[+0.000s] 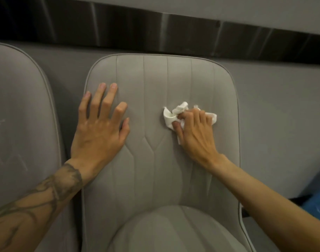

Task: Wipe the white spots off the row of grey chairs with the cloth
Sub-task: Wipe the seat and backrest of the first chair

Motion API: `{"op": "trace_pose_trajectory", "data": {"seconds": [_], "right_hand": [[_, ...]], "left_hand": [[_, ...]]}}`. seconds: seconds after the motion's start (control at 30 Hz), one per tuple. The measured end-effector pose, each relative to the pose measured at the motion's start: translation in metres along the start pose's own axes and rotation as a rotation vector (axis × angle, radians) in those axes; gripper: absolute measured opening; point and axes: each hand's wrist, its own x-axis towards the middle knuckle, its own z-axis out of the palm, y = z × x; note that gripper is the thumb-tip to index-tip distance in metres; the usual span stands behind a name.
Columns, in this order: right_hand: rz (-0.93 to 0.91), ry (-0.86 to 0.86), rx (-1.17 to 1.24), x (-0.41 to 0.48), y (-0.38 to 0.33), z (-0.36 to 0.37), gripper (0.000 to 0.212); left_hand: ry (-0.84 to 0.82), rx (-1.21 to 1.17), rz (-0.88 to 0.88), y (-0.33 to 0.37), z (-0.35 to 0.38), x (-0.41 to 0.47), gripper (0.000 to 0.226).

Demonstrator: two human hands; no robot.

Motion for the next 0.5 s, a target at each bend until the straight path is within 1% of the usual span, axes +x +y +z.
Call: {"op": "trace_pose_trajectory", "data": {"seconds": [0.03, 0.07, 0.17, 0.2, 0.23, 0.27, 0.3, 0.37, 0.4, 0.43, 0.5], "right_hand": [[-0.03, -0.006, -0.018, 0.01, 0.01, -0.005, 0.028], [-0.001, 0.021, -0.032, 0.025, 0.02, -0.008, 0.028], [0.235, 0.208, -0.033, 0.072, 0.027, -0.011, 0.028], [0.296, 0.237, -0.036, 0.071, 0.021, -0.008, 0.03], [0.31, 0.23, -0.038, 0.058, 0.013, -0.003, 0.032], [0.269, 0.19, -0.037, 0.037, 0.006, 0.003, 0.033], [0.19, 0.126, -0.029, 0.012, 0.0, 0.005, 0.032], [0.022, -0.009, -0.015, -0.029, 0.001, 0.004, 0.024], [-0.033, -0.038, -0.019, -0.032, 0.009, 0.003, 0.021], [-0.054, -0.031, -0.032, -0.024, 0.016, 0.001, 0.019], [0.018, 0.051, -0.054, 0.002, 0.026, 0.002, 0.019]], "left_hand": [[-0.004, -0.003, -0.001, 0.0, 0.0, 0.0, 0.041], [-0.004, -0.004, 0.0, 0.0, 0.0, 0.0, 0.041], [0.006, 0.002, -0.003, 0.0, 0.0, -0.001, 0.04], [0.009, 0.003, 0.0, 0.0, 0.0, -0.001, 0.04], [0.013, 0.004, 0.001, 0.0, 0.0, -0.001, 0.039], [0.017, 0.005, 0.0, 0.0, 0.0, 0.0, 0.039], [0.017, 0.003, -0.001, 0.0, -0.001, 0.0, 0.039], [0.017, -0.006, -0.003, 0.0, -0.001, 0.0, 0.038], [0.016, -0.011, -0.004, 0.001, -0.002, -0.001, 0.038], [0.016, -0.016, -0.003, 0.001, -0.002, -0.001, 0.039], [0.017, -0.012, 0.0, 0.001, -0.001, -0.001, 0.039]]}}
